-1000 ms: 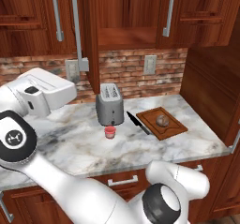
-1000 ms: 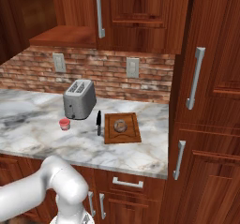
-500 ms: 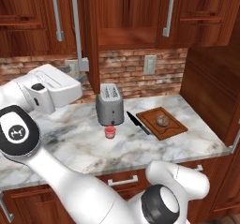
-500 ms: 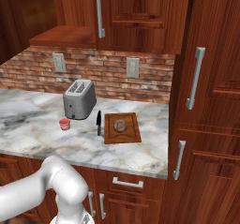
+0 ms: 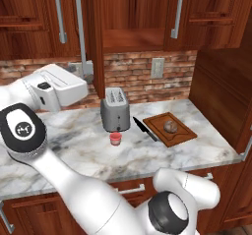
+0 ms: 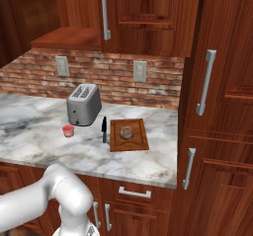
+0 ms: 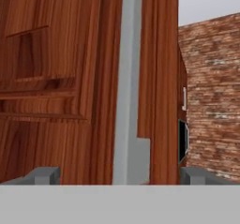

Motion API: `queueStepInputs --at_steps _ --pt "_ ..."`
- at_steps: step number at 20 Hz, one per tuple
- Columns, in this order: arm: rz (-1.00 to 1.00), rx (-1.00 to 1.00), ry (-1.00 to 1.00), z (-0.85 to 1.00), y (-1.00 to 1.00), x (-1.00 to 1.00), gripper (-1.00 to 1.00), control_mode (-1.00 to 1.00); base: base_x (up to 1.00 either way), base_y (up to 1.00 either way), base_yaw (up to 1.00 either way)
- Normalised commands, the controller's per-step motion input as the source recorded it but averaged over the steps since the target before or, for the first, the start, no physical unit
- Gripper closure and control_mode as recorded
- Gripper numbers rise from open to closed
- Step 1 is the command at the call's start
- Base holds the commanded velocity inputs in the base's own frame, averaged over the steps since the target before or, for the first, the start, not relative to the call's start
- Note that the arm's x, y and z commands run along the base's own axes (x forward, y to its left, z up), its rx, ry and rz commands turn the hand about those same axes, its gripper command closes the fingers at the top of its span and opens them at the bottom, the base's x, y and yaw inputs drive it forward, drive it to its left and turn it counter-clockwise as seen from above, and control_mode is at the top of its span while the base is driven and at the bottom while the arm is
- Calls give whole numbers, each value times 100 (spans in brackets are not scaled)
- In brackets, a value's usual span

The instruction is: Pick the bread, place it on the cutting board, pick the jam, place it on the counter, and close the cabinet.

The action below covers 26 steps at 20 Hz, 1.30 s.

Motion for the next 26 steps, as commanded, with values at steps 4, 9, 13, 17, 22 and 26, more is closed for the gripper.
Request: queueStepInputs --at_steps 4,9,13,17,22,26 --pt "0 0 0 0 -2 20 -100 -100 0 0 0" --pt "0 0 0 0 -23 2 -100 -100 0 0 0" --pt "0 0 0 0 -43 0 -100 -100 0 0 0" --pt "0 0 0 0 -51 0 -100 -100 0 0 0" --pt "0 0 0 0 -53 2 -100 -100 0 0 0" --pt "1 0 0 0 -59 1 -100 -100 0 0 0"
